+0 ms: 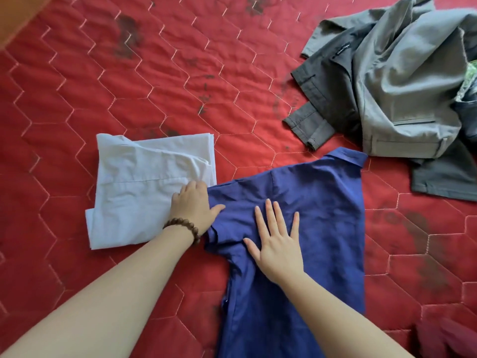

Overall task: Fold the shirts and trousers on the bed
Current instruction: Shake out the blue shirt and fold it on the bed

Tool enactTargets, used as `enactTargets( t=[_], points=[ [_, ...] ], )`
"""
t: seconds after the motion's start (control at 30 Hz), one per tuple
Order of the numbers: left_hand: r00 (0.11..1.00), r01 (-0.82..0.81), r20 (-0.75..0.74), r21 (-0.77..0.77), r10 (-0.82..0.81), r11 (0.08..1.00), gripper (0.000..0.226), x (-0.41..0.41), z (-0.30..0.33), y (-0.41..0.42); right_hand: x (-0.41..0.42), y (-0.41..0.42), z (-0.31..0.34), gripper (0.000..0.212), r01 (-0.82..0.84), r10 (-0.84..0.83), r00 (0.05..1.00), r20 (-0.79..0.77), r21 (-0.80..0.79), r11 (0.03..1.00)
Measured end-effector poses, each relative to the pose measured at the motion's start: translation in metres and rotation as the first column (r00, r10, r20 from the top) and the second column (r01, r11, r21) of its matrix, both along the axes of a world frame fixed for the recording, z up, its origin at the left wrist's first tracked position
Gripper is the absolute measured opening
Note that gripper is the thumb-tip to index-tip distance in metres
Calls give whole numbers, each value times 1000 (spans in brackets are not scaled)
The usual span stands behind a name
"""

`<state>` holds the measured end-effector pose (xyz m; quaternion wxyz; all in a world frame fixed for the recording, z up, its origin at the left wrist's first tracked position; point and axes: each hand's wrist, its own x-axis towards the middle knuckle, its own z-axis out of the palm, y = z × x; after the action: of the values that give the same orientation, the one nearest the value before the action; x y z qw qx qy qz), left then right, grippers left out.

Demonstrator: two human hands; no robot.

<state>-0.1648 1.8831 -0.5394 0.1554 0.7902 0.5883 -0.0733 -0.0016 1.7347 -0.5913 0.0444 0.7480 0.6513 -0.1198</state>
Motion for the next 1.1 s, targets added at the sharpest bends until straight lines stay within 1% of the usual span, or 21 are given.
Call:
enactTargets(
  t=[0.07, 0.13, 0.17, 0.2, 0.27, 0.3, 0.37, 0.43, 0.5, 0.53, 0.57, 0.6, 0.67, 0.73, 0.8, 0.87, 0.9, 0.93, 1.0, 1.03, 1.1],
  points=[
    [977, -125, 162, -90, 138, 988, 37, -4, 2, 7, -1, 1, 1, 74, 5, -6, 1000, -5, -22, 1000],
    [926, -158, 324, -132, 193, 979, 29, -3, 8, 6, -2, 3, 9, 73, 15, -15, 998, -60, -12, 1000],
    [902, -156, 383, -141, 199, 978, 25, -1, 13, 2, -2, 7, 17, 71, 35, -32, 994, -107, 30, 999],
    [883, -144, 429, -137, 190, 980, 22, 3, 21, -5, 0, 12, 26, 71, 62, -46, 987, -156, 97, 993],
    [871, -71, 480, -97, 109, 993, 20, 14, 39, -18, 5, 28, 51, 86, 67, -7, 976, -218, 268, 961],
    [868, -7, 494, -67, 39, 998, 19, 20, 45, -24, 8, 38, 65, 95, 24, 60, 968, -244, 329, 944],
    [854, 117, 511, -9, -96, 993, 20, 32, 53, -33, 16, 62, 89, 98, -94, 215, 916, -339, 339, 936],
    [852, 126, 507, 40, -129, 991, 29, 39, 58, -40, 26, 81, 104, 81, -208, 322, 863, -389, 306, 929],
    [861, 58, 500, 90, -95, 994, 33, 39, 56, -50, 43, 90, 111, 44, -319, 438, 838, -325, 361, 877],
    [877, 35, 475, 91, -74, 995, 37, 37, 53, -58, 53, 91, 112, 32, -348, 467, 829, -306, 372, 861],
    [909, 37, 413, 68, -62, 997, 42, 33, 48, -66, 64, 88, 112, 29, -358, 471, 828, -305, 359, 862],
    [945, 68, 318, 38, -77, 997, 43, 29, 40, -74, 74, 83, 111, 29, -351, 456, 832, -316, 337, 874],
    [975, 166, 151, 6, -165, 986, 34, 20, 22, -88, 92, 67, 105, 31, -325, 416, 853, -316, 303, 896],
    [971, 214, 103, 34, -217, 976, 23, 13, 10, -100, 106, 47, 91, 30, -311, 370, 894, -251, 245, 918],
    [961, 226, 140, 106, -240, 968, 22, 10, 2, -113, 117, 29, 76, 38, -271, 280, 942, -185, 76, 960],
    [921, 243, 259, 199, -290, 949, 24, 10, -4, -127, 123, 11, 66, 51, -212, 190, 966, -176, -114, 971],
    [890, 282, 301, 226, -342, 933, 27, 12, -5, -133, 123, 4, 61, 56, -166, 137, 970, -201, -134, 977],
    [860, 329, 324, 241, -395, 913, 30, 13, -7, -139, 121, -1, 59, 58, -87, 62, 969, -240, -96, 992],
    [815, 413, 335, 237, -473, 879, 36, 14, -13, -145, 111, -2, 59, 54, 159, -153, 940, -305, -5, 987],
    [807, 446, 319, 224, -497, 867, 39, 14, -17, -145, 105, 0, 59, 49, 254, -240, 920, -311, 3, 967],
    [805, 512, 243, 180, -542, 840, 48, 15, -25, -146, 92, 8, 58, 42, 322, -320, 900, -294, -46, 946]
  ],
)
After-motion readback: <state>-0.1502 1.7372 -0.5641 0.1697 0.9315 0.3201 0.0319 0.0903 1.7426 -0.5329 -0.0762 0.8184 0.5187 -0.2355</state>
